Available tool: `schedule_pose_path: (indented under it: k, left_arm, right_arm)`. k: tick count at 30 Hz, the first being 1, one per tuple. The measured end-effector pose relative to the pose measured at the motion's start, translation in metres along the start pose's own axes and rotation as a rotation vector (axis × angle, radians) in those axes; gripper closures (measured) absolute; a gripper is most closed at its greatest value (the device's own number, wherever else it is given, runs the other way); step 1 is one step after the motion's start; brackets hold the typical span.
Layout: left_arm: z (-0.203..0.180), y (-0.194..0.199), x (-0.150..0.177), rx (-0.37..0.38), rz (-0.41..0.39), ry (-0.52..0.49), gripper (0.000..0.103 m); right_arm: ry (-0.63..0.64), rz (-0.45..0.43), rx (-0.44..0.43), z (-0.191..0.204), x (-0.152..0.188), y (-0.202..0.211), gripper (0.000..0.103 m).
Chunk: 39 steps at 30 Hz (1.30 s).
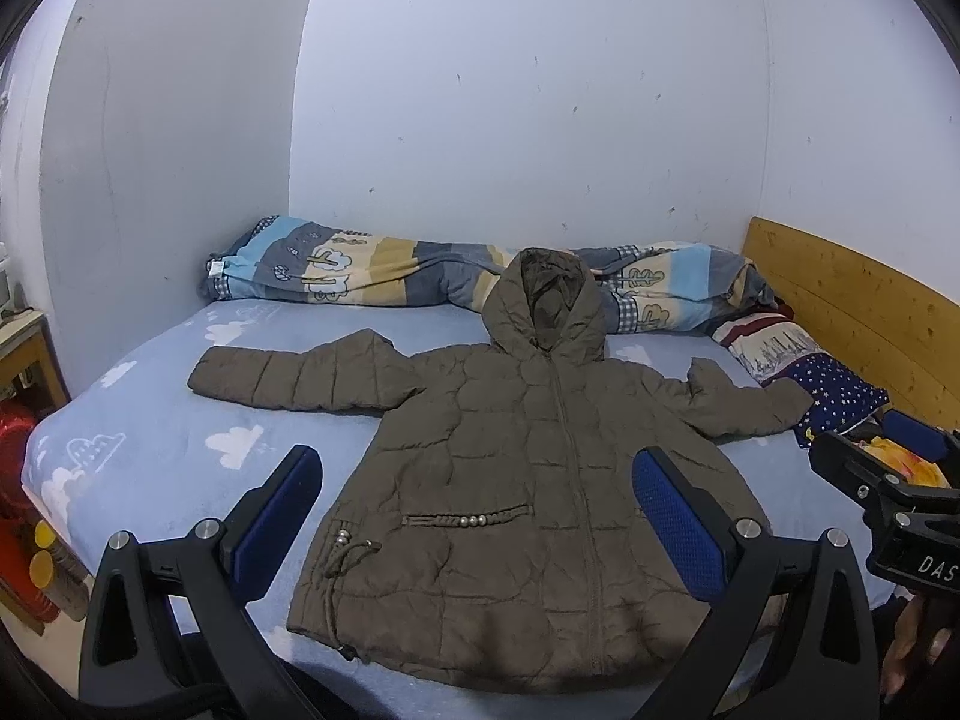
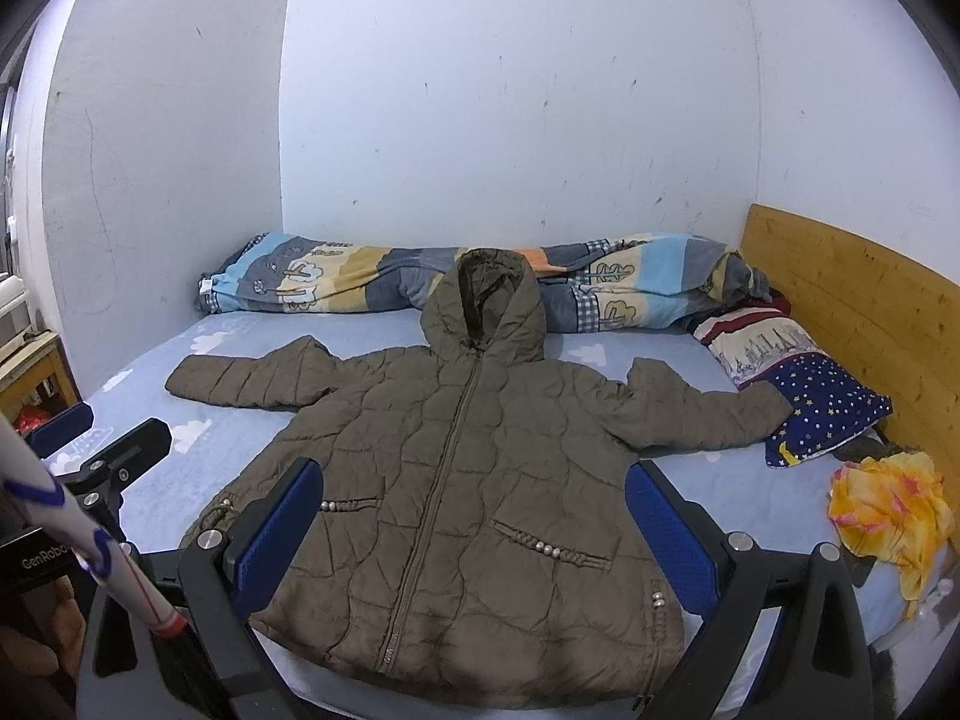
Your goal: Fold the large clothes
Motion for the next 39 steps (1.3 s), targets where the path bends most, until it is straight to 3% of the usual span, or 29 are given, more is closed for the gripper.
schedule_pose_path:
  k: [5,7,8,16,22,25,29,34,39]
  left_arm:
    - [-0.004,-0.013,0.000,0.011,0.026,-0.010,0.000]
    - [-0.006,-0.022,-0.004,0.024,0.035,-0.020,0.000]
    - [-0.007,-0.029,-0.008,0.027,0.039,-0.025,0.000]
    - [-0.001,-0.112,-0.053,-0.004,0.063,0.008,0.000]
    - [-0.030,-0.197,-0.072,0.065,0.140,0.028,0.000]
    - [-0.050,-0.232,-0.069,0.085,0.162,0.019,0.000]
    - [-0.071,-0.279,-0.043,0.149,0.203,-0.006,0.000]
    - [-0.076,-0.326,-0.009,0.114,0.300,-0.081,0.000]
    - [-0.070,-0.336,-0.003,0.128,0.314,-0.085,0.000]
  right_arm:
    - [-0.009,0.012,-0.006,-0.009,0.001,-0.009,0.001]
    - [-0.058,0.044,-0.051,-0.024,0.001,-0.021,0.001]
    - [-0.104,0.066,-0.076,-0.039,0.001,-0.029,0.001]
    - [-0.356,0.108,-0.023,-0.199,-0.017,-0.094,0.000]
    - [-0.543,0.162,0.016,-0.314,-0.017,-0.148,0.000]
    - [-0.579,0.185,0.048,-0.351,-0.017,-0.170,0.001]
    - [-0.641,0.204,0.065,-0.389,-0.011,-0.201,0.001]
    - [-0.674,0.256,0.120,-0.432,0.002,-0.249,0.008]
    - [-0.735,0.287,0.166,-0.482,0.017,-0.292,0.013]
Point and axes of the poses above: each gripper's, at about its wrist camera, not at the fingertips, and y roughly against the way its jaws point, z to its left, x to its underside, the point moved 5 cm from there along -y, roughly the way its jaws point, and after that the axes turned 2 degrees about y, right-handed, at the moved point
